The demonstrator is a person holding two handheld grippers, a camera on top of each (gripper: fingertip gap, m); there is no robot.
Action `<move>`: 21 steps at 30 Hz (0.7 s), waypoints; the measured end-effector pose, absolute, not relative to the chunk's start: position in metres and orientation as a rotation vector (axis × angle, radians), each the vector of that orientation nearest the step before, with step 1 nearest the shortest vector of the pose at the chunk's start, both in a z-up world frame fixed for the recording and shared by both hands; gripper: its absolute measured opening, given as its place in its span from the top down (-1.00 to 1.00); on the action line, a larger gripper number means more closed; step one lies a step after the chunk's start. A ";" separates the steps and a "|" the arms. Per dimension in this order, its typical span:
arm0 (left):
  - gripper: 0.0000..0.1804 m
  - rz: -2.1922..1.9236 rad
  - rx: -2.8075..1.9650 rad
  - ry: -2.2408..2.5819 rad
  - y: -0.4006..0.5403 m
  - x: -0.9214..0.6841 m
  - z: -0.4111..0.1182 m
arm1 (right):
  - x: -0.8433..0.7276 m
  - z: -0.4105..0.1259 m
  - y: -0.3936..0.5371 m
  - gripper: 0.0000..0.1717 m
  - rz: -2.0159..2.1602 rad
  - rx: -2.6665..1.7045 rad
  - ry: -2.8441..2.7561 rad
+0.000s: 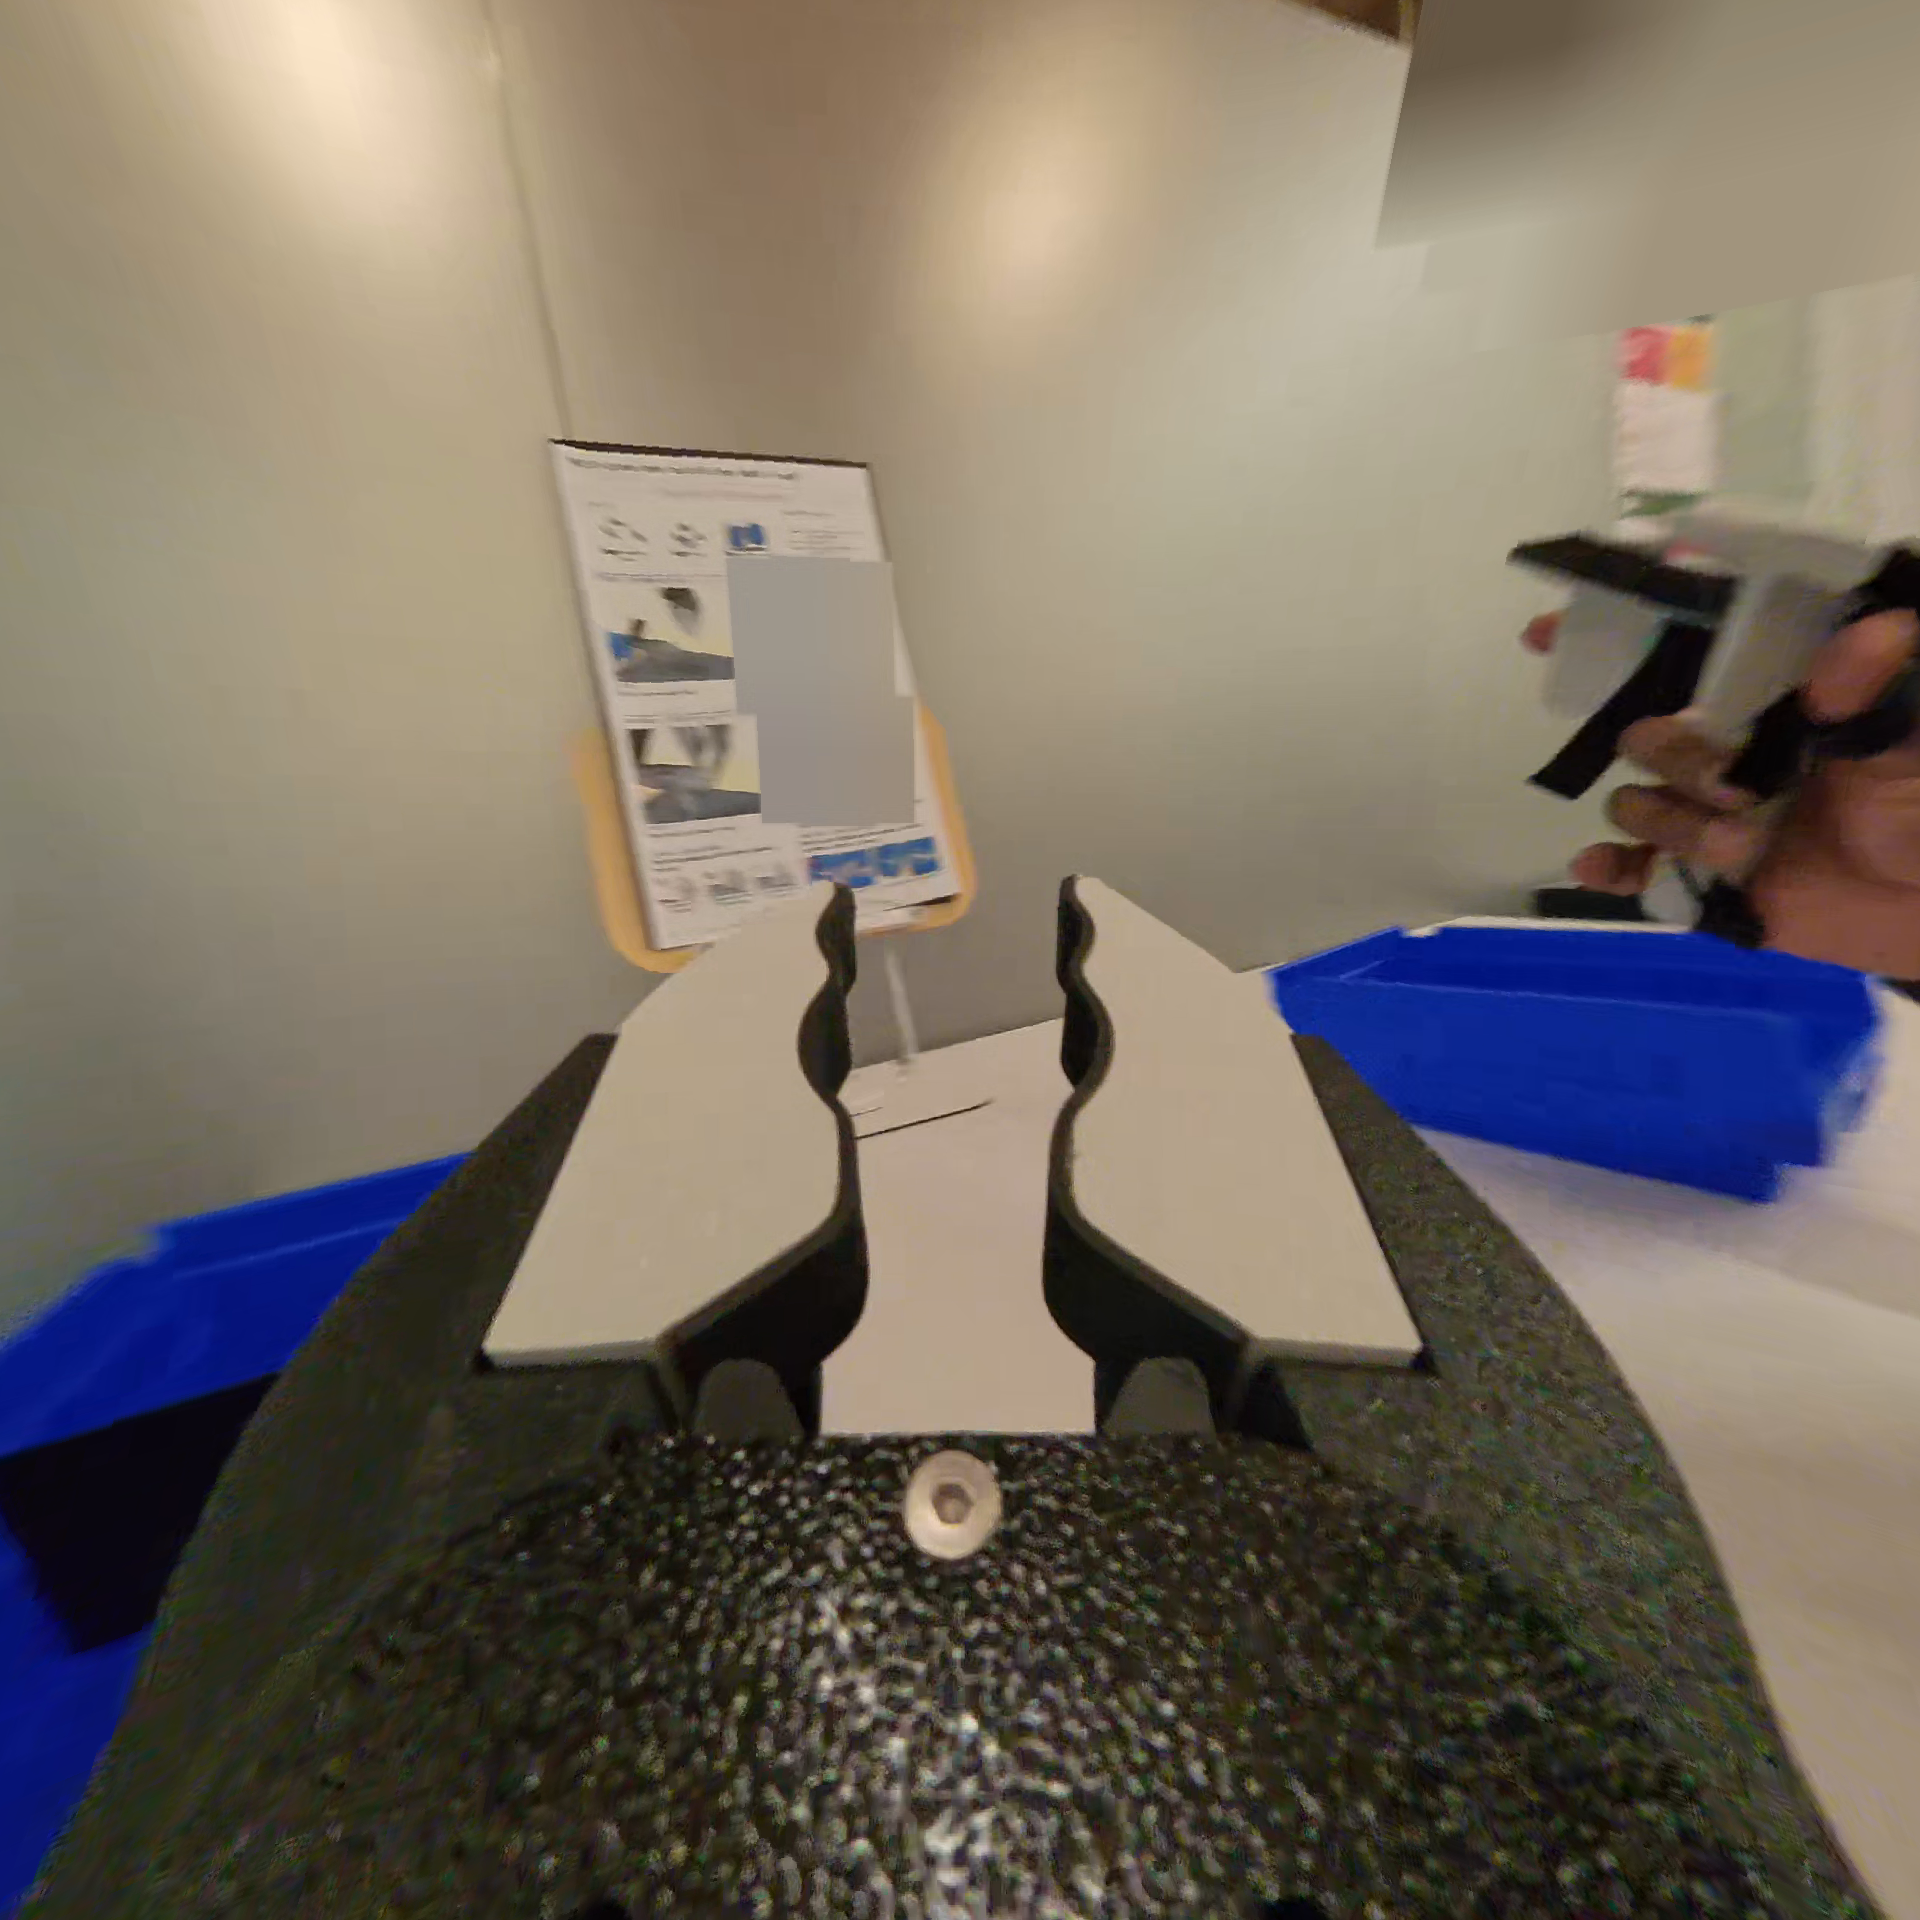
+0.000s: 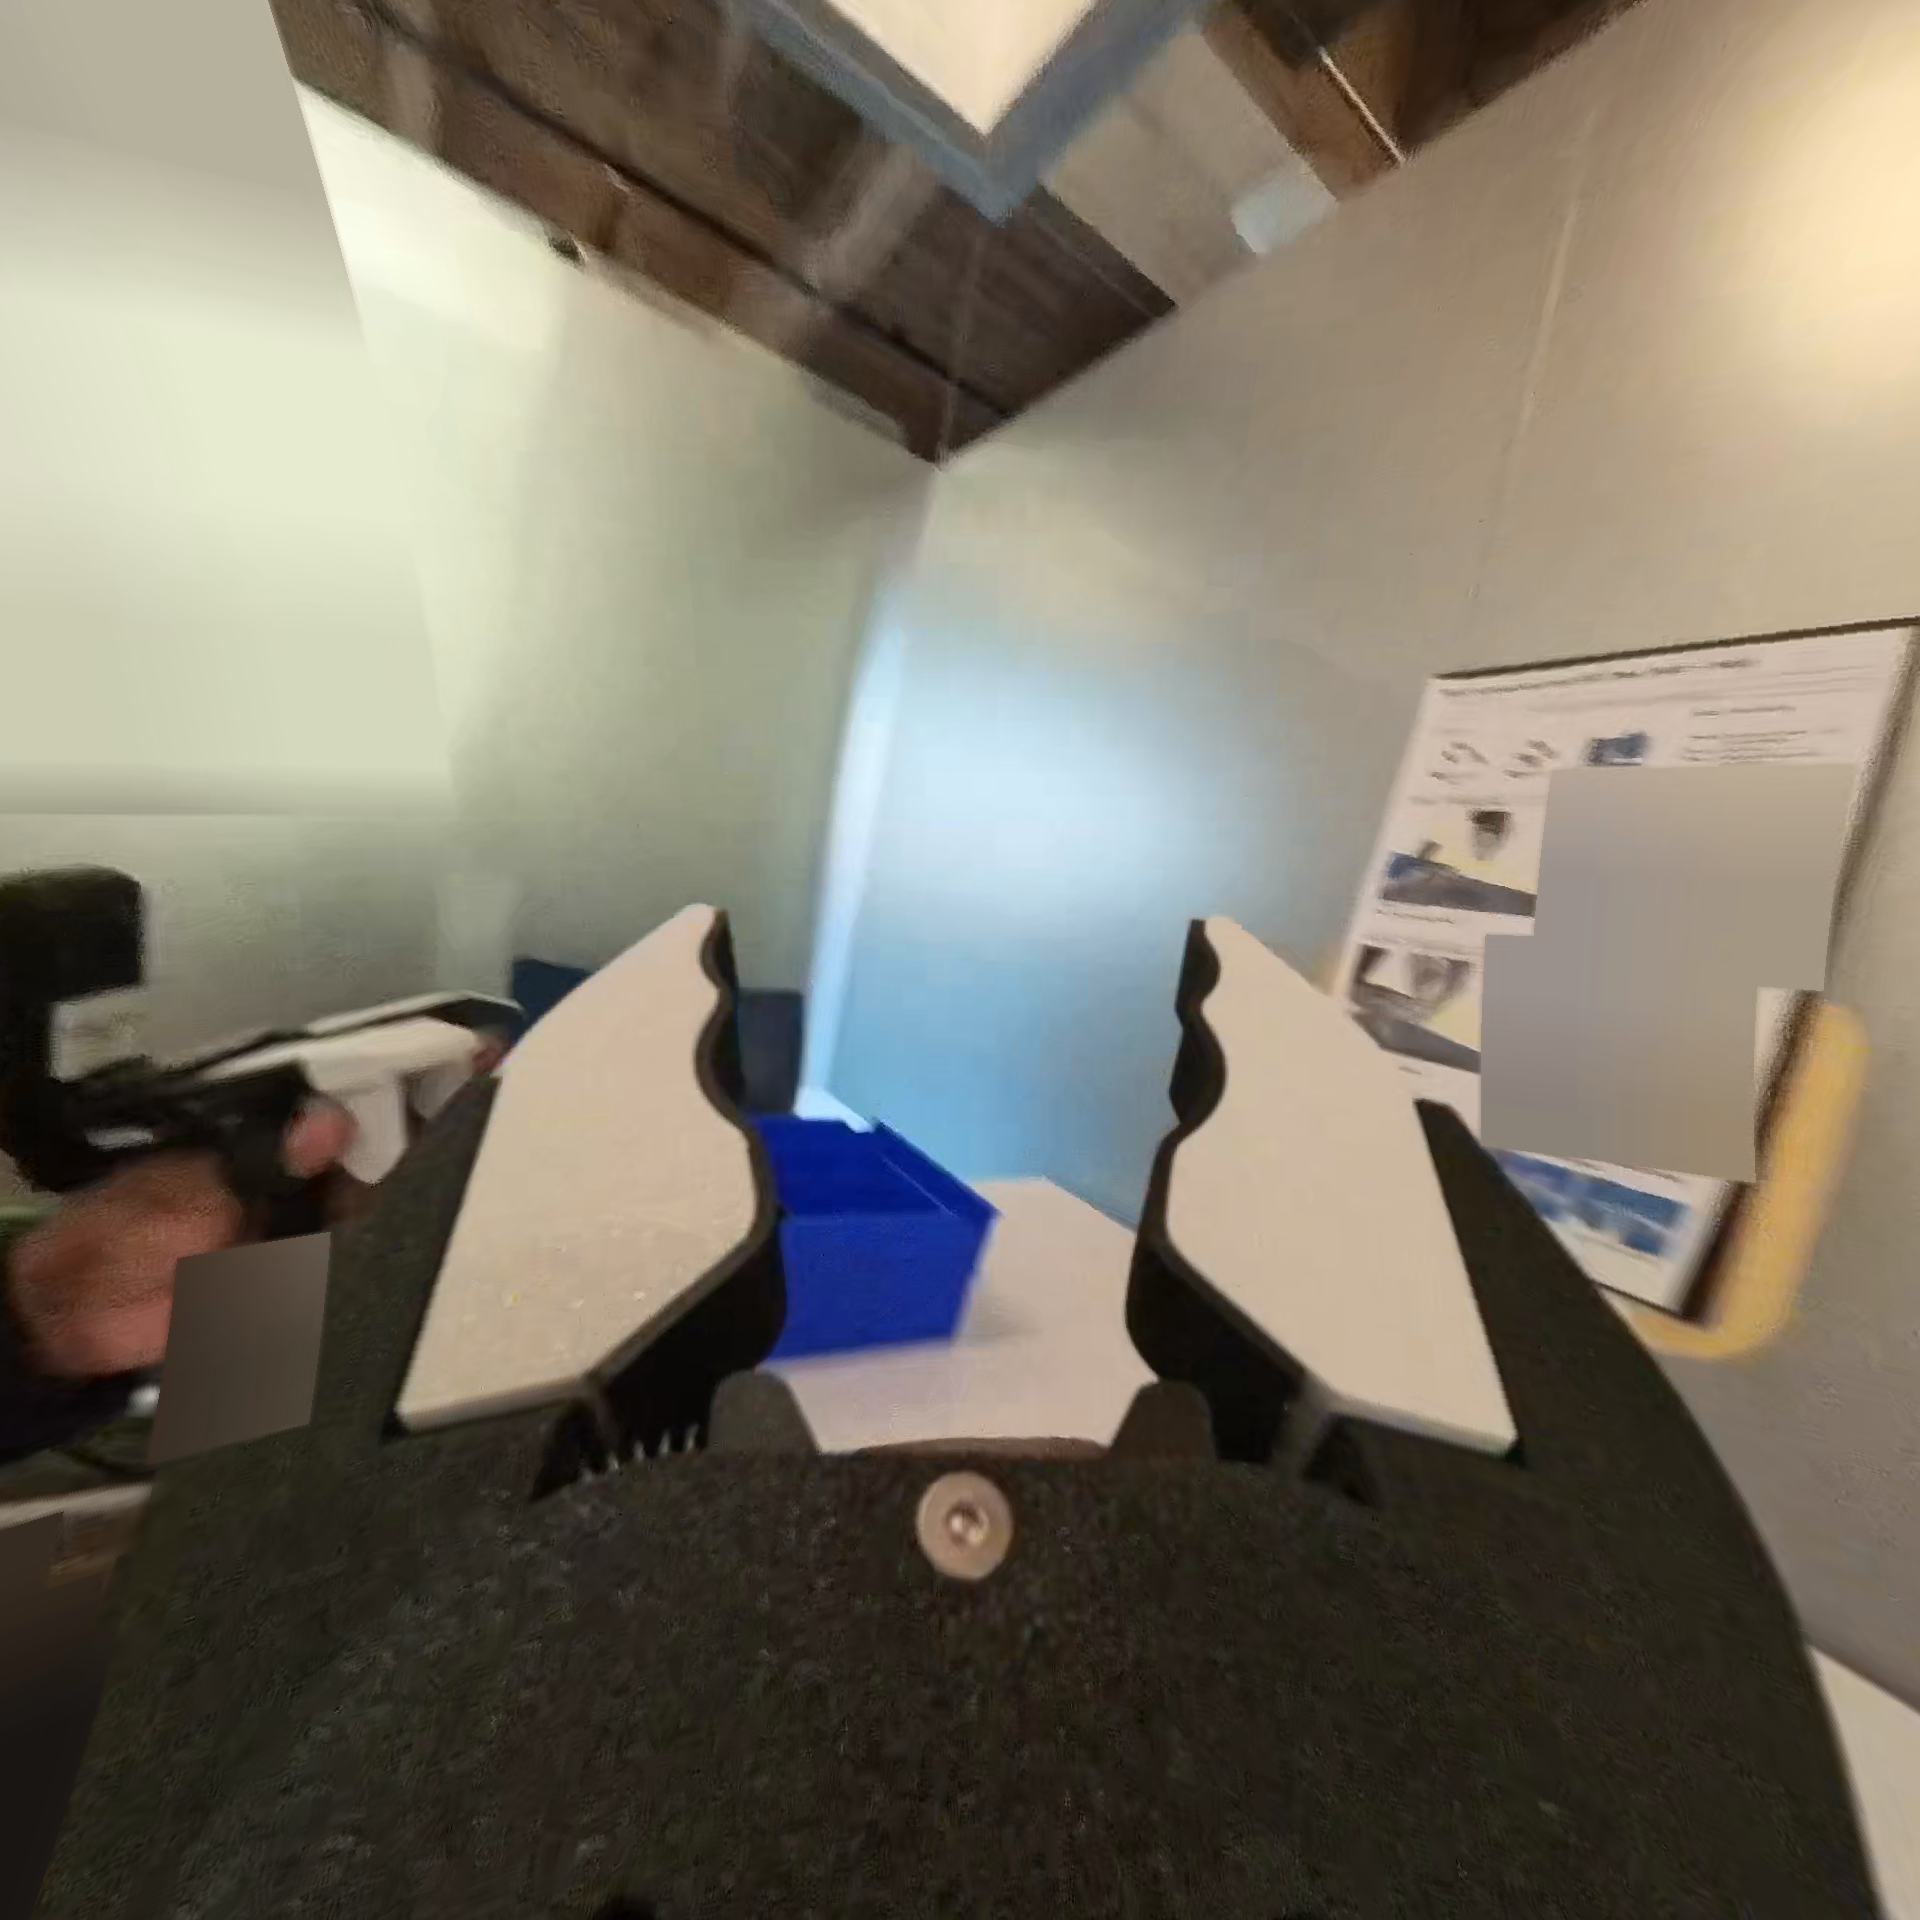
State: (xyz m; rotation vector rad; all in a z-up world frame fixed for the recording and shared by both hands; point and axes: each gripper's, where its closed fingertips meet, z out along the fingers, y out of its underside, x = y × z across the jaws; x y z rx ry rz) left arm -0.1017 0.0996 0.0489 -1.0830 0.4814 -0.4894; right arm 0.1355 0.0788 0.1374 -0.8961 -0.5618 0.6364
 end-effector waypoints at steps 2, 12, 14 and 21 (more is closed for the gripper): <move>0.58 -0.386 -1.102 0.467 0.110 -0.124 0.048 | 0.108 0.133 0.084 -0.01 0.711 -0.864 -0.572; 0.58 -0.166 -1.454 0.632 0.181 -0.216 0.024 | 0.004 0.048 0.145 0.37 0.797 -1.093 -0.878; 0.56 -0.135 -1.595 0.742 0.202 -0.222 0.008 | -0.001 0.029 0.160 0.40 0.810 -1.142 -0.880; 0.51 -0.178 -2.029 1.004 0.284 -0.209 -0.023 | 0.002 -0.024 0.190 0.48 0.785 -1.275 -0.884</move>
